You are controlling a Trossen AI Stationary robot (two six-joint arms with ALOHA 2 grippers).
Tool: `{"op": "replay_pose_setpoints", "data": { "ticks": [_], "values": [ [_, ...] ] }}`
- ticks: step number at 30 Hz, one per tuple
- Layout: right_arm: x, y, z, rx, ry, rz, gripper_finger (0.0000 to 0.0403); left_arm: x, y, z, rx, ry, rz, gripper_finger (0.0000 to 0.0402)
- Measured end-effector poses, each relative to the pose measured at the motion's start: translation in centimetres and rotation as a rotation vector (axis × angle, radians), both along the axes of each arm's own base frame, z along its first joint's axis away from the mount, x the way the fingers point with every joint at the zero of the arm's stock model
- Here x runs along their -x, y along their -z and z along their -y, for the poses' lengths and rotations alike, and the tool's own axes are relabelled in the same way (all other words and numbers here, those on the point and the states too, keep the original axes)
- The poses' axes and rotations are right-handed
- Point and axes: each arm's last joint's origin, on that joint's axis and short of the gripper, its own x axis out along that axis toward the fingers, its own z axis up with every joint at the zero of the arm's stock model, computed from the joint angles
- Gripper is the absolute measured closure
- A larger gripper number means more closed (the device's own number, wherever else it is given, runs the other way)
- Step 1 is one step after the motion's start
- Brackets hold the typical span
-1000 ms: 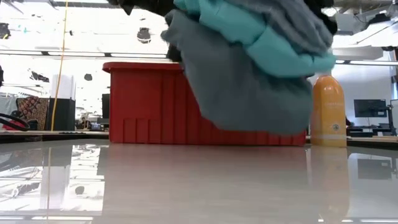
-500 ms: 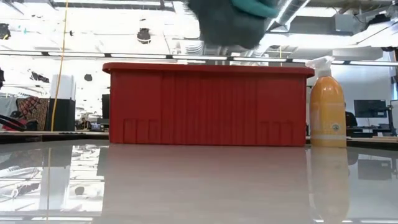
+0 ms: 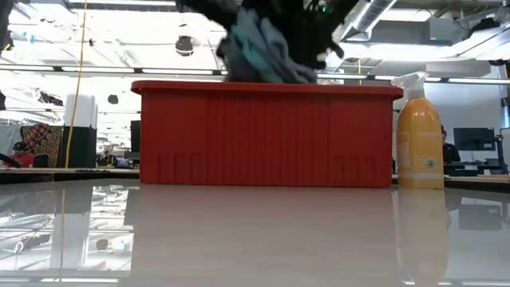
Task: Fold Laundry from Bin
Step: Put the stacked folded clothes into the red bin
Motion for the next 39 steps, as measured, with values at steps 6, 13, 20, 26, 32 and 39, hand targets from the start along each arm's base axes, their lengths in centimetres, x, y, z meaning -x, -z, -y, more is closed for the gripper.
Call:
{"op": "replay_pose_setpoints", "data": {
  "ticks": [6,13,20,26,32,39],
  "values": [
    [-0.6,3.2,3.3,-0.051,0.053,-0.196,0.0298,-1.9,5.1,-5.0,0.090,0.031,-0.070,0.0328],
    [-3.6,9.5,7.6,-0.126,0.083,-0.306,0.0298,-1.4,10.9,-9.8,0.190,0.023,-0.216,0.0329],
    [-5.6,15.7,11.0,-0.241,0.099,-0.317,0.0298,0.0,16.8,-13.8,0.318,0.000,-0.351,0.0329],
    [-5.2,16.4,11.7,-0.259,0.090,-0.341,0.0283,1.3,17.0,-14.5,0.301,-0.080,-0.433,0.0291],
    [-3.7,14.5,12.2,-0.223,0.110,-0.334,0.0156,3.1,14.1,-14.3,0.263,-0.210,-0.632,0.0257],
    [-2.5,13.9,12.6,-0.232,0.130,-0.353,0.0117,4.1,9.2,-13.3,0.121,-0.258,-0.871,0.0266]
  ]
}}
